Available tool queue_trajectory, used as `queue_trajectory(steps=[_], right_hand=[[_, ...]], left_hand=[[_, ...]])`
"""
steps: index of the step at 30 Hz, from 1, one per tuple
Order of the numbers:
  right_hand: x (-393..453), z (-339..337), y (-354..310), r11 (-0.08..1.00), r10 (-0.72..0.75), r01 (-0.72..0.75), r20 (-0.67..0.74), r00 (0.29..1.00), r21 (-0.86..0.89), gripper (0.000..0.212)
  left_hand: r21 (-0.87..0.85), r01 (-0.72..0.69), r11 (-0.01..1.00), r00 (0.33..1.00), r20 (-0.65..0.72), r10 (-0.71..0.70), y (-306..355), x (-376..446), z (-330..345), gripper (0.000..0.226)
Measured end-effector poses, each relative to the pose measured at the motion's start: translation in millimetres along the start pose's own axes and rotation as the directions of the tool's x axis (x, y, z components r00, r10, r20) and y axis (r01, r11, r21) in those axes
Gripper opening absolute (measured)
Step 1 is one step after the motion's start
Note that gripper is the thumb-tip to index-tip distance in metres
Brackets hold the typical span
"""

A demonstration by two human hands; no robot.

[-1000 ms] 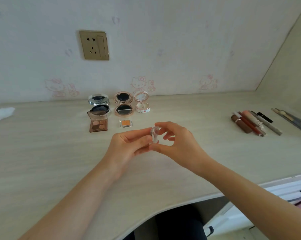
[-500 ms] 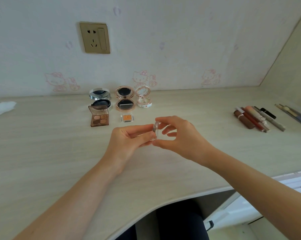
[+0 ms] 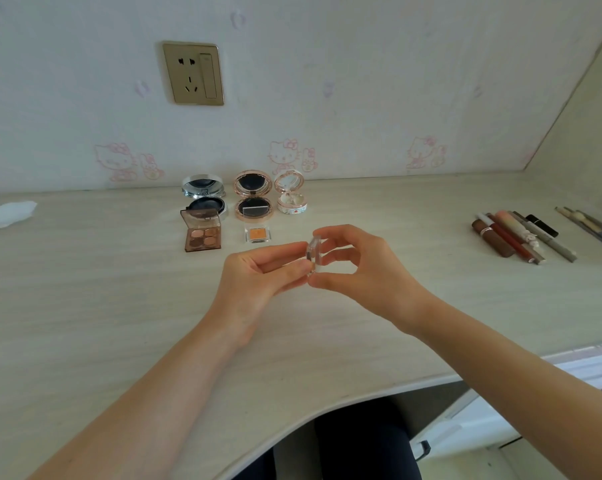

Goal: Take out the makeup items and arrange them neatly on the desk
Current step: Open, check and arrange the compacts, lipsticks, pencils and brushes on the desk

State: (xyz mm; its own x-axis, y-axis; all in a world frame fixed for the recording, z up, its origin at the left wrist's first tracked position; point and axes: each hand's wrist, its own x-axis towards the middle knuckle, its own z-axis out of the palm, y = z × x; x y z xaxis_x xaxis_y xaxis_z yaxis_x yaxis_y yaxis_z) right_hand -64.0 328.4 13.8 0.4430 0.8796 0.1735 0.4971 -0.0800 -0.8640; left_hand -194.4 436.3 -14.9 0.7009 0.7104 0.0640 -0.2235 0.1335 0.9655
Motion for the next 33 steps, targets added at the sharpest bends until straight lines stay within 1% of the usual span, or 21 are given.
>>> queue_trajectory(steps=[3,5,7,9,11,13,15,18,21,23,24,26,27,30,33], right_hand=[[0,0,1,0.999,0.029,-0.029,-0.001,1.0,0.043,0.055],[1,0,1,0.998,0.038,-0.039,0.011,0.999,0.043,0.055],[1,0,0,1.0,0.022,-0.021,0.021,1.0,-0.013,0.057],[1,-1,-2,0.998,0.007,-0.005,0.034,0.999,-0.061,0.057],[2,-4,-5,0.999,0.032,-0.032,0.039,0.999,-0.006,0.054],[3,-7,-7,0.994,0.065,-0.067,0.026,0.998,0.085,0.044],[4,-9,-9,0.995,0.063,-0.063,0.001,0.998,0.082,0.035],[3,-9,-9,0.999,0.031,-0.031,-0.035,0.999,0.014,0.035],[1,-10,-6,0.998,0.041,-0.037,-0.073,0.997,0.052,0.035],[-1,-9,-4,0.999,0.005,-0.001,-0.093,0.996,0.046,0.036],[-3,-8,-3,0.999,-0.044,0.045,-0.106,0.993,0.012,0.039],[-4,-7,-3,0.978,-0.188,0.177,-0.104,0.977,-0.11,0.045],[-5,-6,-4,0.954,-0.257,0.24,-0.079,0.963,-0.181,0.047],[-3,-3,-1,0.874,-0.378,0.359,0.007,0.926,-0.329,0.046],[-1,-1,-1,0.851,-0.406,0.397,0.05,0.913,-0.345,0.047]], left_hand=[[0.015,-0.012,1.0,1.0,-0.002,0.012,2,-1,1,0.039],[0.042,-0.037,0.998,0.999,0.001,0.037,2,-1,1,0.032],[0.073,-0.064,0.995,0.998,0.007,0.063,3,-2,2,0.028],[0.088,-0.076,0.993,0.997,0.013,0.076,4,-3,3,0.03],[0.113,-0.089,0.99,0.996,0.028,0.087,6,-3,3,0.033],[0.145,-0.105,0.984,0.994,0.049,0.099,7,-4,2,0.034],[0.16,-0.116,0.98,0.993,0.055,0.109,6,-3,3,0.034],[0.146,-0.124,0.982,0.992,0.052,0.117,6,-4,3,0.034],[0.149,-0.117,0.982,0.993,0.035,0.113,6,-3,4,0.032],[0.107,-0.063,0.992,0.998,0.001,0.063,6,-2,4,0.032],[0.036,-0.001,0.999,1.0,-0.012,0.002,6,-1,4,0.034],[-0.143,0.153,0.978,0.987,-0.024,-0.158,8,2,4,0.041],[-0.185,0.206,0.961,0.976,-0.026,-0.214,9,3,4,0.042],[-0.164,0.272,0.948,0.962,0.008,-0.274,10,3,3,0.041],[-0.123,0.28,0.952,0.96,0.032,-0.278,11,3,1,0.03]])
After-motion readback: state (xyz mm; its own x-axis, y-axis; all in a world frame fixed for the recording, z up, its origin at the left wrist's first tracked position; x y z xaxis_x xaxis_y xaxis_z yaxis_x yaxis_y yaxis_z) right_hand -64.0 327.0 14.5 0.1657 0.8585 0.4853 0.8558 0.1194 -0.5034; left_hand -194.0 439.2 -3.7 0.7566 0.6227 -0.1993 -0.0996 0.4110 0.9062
